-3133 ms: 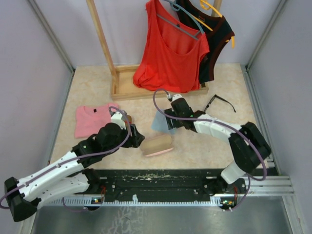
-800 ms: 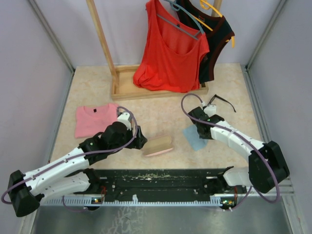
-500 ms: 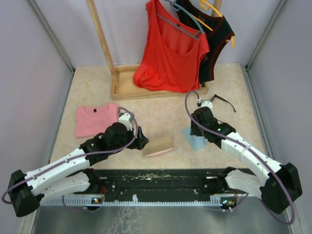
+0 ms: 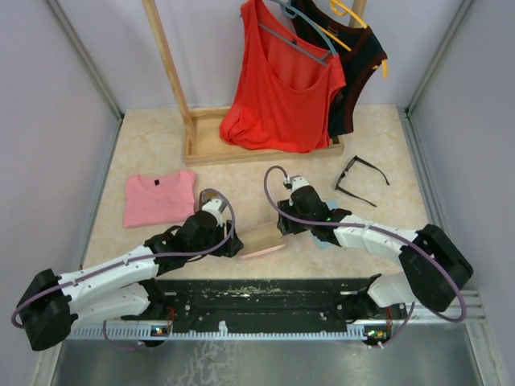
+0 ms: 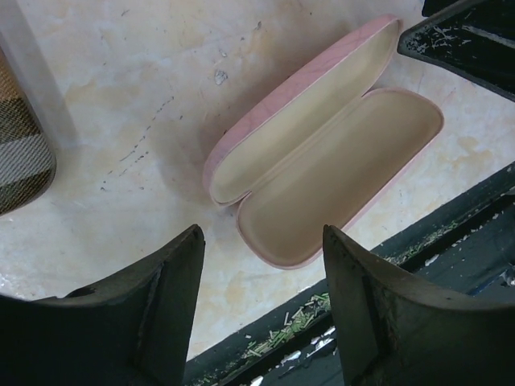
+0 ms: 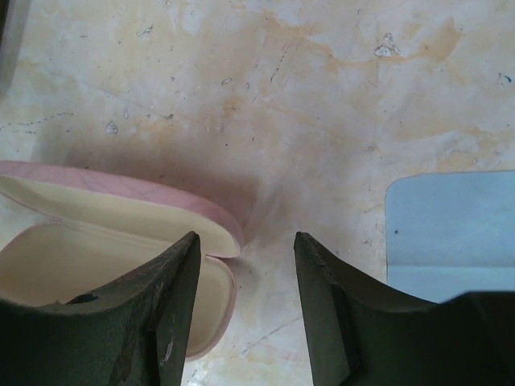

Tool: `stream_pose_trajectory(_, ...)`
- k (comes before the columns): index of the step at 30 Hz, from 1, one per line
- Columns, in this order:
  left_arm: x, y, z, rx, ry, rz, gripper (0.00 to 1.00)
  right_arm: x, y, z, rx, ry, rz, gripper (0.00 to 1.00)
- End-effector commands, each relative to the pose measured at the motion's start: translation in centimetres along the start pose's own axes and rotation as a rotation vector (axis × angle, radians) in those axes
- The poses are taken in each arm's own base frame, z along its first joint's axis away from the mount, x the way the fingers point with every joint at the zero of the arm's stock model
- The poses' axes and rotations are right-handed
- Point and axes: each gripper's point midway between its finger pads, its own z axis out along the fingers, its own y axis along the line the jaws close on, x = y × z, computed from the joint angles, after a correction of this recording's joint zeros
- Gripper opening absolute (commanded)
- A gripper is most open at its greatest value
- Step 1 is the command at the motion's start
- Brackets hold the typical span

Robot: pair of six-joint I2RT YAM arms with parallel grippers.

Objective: Organize the sunglasses
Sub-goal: Move the glasses cleaning cloth to the center of the board, then move the sunglasses case at the center of the board.

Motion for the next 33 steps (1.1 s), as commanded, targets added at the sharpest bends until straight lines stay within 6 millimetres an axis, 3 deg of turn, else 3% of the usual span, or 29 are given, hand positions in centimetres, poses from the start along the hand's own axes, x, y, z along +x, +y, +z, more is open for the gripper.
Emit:
stream_pose_trajectory(1, 0.0, -0.4, 0.6, 0.027, -0.016, -0.021, 0.66, -2.9, 1.5, 1.4, -0.043, -0.086, -0.018, 0.5)
stream_pose_trajectory(7, 0.9, -0.1, 1.5, 0.022, 0.011, -0.016, 0.64, -3.0, 1.3, 2.7, -0.026, -0.072, -0.037, 0.4)
stream_pose_trajectory(13, 0.5, -0.3, 1.5, 0.024, -0.002, -0.015, 0.64, -3.4, 1.3, 3.0, -0.026, -0.091, -0.048, 0.17)
stream_pose_trajectory(16, -0.2, -0.5, 1.0, 0.024, -0.019, -0.015, 0.64, -3.7, 1.4, 2.6, -0.029, -0.114, -0.048, 0.08)
stream_pose_trajectory(21, -3.2, -0.7, -0.8, 0.002, -0.115, -0.028, 0.65, -4.6, 0.4, 2.2, 0.026, -0.172, -0.006, 0.0)
stream_pose_trajectory(27, -6.6, -0.6, -3.3, -0.029, -0.239, -0.02, 0.67, -6.2, -0.4, 2.8, 0.085, -0.244, 0.04, 0.0)
stream_pose_trajectory(33, -7.1, 0.1, -4.3, -0.061, -0.258, -0.004, 0.68, -9.4, -1.0, 3.5, 0.118, -0.319, -0.037, 0.0)
